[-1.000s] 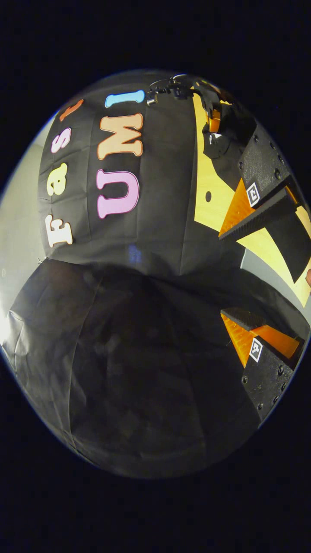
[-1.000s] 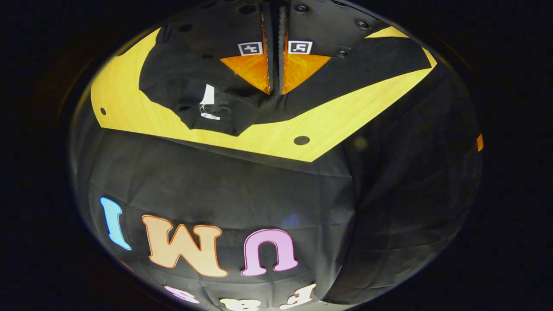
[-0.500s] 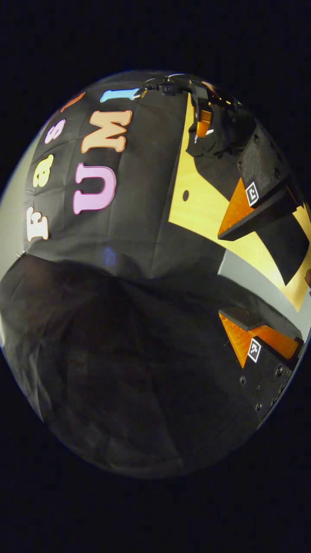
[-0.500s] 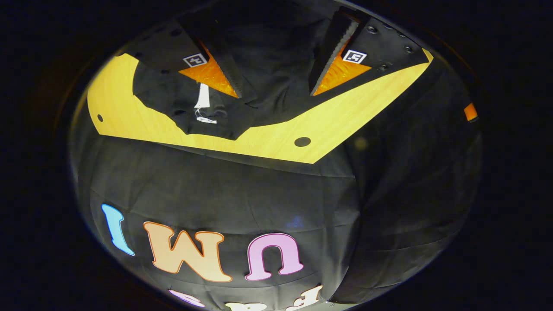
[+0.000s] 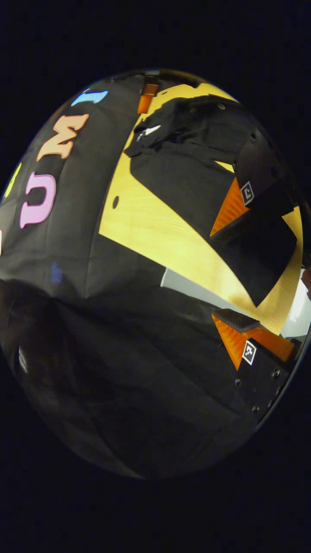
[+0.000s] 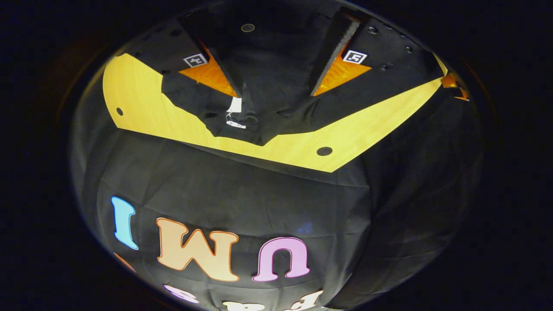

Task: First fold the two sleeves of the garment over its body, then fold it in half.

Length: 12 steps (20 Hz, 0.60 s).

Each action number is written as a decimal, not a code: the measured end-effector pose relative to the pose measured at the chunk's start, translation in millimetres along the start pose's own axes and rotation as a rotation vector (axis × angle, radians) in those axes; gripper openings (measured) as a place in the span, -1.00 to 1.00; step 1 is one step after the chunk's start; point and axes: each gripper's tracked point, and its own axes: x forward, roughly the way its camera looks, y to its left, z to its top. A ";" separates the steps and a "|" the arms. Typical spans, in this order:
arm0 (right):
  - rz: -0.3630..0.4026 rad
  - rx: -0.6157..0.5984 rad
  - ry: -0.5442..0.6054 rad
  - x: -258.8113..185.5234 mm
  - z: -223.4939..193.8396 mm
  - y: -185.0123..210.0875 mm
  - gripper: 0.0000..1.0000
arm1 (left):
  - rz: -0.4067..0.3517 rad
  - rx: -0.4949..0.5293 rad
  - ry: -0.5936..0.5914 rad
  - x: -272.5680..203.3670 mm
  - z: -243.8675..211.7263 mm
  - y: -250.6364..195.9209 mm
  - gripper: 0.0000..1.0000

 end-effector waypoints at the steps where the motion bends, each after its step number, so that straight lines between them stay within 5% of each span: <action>1: -0.007 -0.004 0.003 -1.4 -0.8 -3.2 0.94 | -0.007 -0.001 0.018 2.1 -7.3 -2.1 0.94; 7: -0.014 -0.040 0.011 -11.3 -3.5 -5.6 0.94 | -0.034 -0.081 0.084 7.8 -33.4 -9.1 0.94; 12: -0.004 -0.053 -0.009 -24.7 -4.4 0.4 0.99 | -0.029 -0.005 0.084 11.4 -38.3 -12.1 0.94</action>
